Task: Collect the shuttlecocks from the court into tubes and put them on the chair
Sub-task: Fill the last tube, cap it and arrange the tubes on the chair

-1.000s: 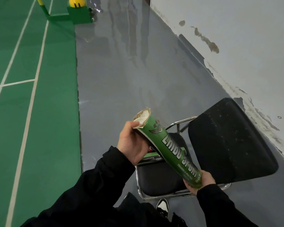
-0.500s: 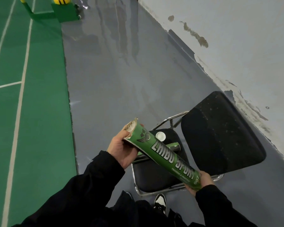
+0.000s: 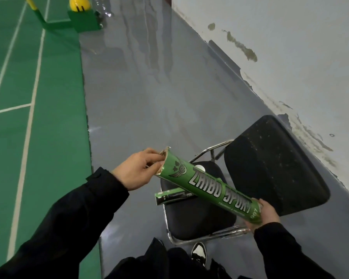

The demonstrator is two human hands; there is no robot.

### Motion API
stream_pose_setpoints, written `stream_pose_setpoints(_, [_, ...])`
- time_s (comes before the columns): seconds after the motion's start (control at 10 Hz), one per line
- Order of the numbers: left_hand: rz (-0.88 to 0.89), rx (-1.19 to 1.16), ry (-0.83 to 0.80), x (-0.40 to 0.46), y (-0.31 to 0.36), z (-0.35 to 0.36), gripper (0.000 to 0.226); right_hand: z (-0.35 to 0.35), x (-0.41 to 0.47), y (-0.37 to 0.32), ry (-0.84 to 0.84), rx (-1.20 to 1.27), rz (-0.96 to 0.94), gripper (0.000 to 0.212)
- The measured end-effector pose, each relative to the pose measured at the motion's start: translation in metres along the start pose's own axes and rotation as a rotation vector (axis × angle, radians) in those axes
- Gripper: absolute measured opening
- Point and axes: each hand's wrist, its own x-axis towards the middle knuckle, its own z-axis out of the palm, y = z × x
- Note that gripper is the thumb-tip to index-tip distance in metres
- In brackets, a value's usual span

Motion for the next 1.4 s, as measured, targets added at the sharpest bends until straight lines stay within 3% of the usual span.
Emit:
stream_pose_setpoints(0.1, [-0.097,-0.009,-0.175,0.004,0.000,-0.008,0.049,0.005,-0.002,-0.006,0.083,0.120,0.002,0.057])
stream_pose_setpoints(0.2, [-0.170,-0.356,-0.372,-0.002,0.005,0.000,0.049,0.009,-0.025,-0.020,0.096,-0.012,0.016,0.081])
stream_pose_setpoints(0.3, [-0.166,-0.404,-0.455,-0.017,0.002,0.011,0.060,0.001,-0.013,-0.024,0.046,-0.034,0.063,0.064])
stream_pose_setpoints(0.4, [-0.091,-0.349,-0.572,-0.033,0.003,0.012,0.059,-0.014,-0.004,-0.028,0.101,-0.173,-0.021,0.019])
stream_pose_setpoints(0.5, [0.070,-0.237,-0.546,-0.038,-0.003,0.007,0.046,-0.018,-0.002,-0.032,0.128,-0.107,0.023,0.020])
stream_pose_setpoints(0.6, [0.214,-0.239,-0.162,-0.035,-0.002,0.004,0.041,-0.021,-0.010,-0.028,0.034,-0.118,0.062,0.011])
stream_pose_setpoints(0.7, [0.317,-0.218,0.314,-0.033,0.008,0.014,0.038,-0.014,-0.029,-0.025,-0.049,0.014,0.122,0.017])
stream_pose_setpoints(0.8, [0.247,-0.320,0.477,-0.029,0.030,0.023,0.036,0.003,-0.039,-0.020,-0.053,0.110,0.148,0.025])
stream_pose_setpoints(0.9, [0.277,-0.420,0.518,-0.026,0.046,0.031,0.042,0.015,-0.036,-0.008,-0.034,0.159,0.232,0.036])
stream_pose_setpoints(1.1, [0.392,-0.264,0.531,-0.024,0.052,0.037,0.047,0.026,-0.045,-0.001,-0.032,0.180,0.229,0.037])
stream_pose_setpoints(1.2, [0.411,-0.197,0.613,-0.024,0.052,0.038,0.044,0.030,-0.048,-0.003,-0.020,0.157,0.214,0.034])
stream_pose_setpoints(1.3, [0.366,-0.155,0.672,-0.022,0.048,0.036,0.038,0.029,-0.041,-0.004,-0.052,0.200,0.172,0.021])
stream_pose_setpoints(1.4, [0.294,-0.216,0.602,-0.020,0.043,0.035,0.031,0.034,-0.047,-0.010,0.013,0.137,0.188,0.032])
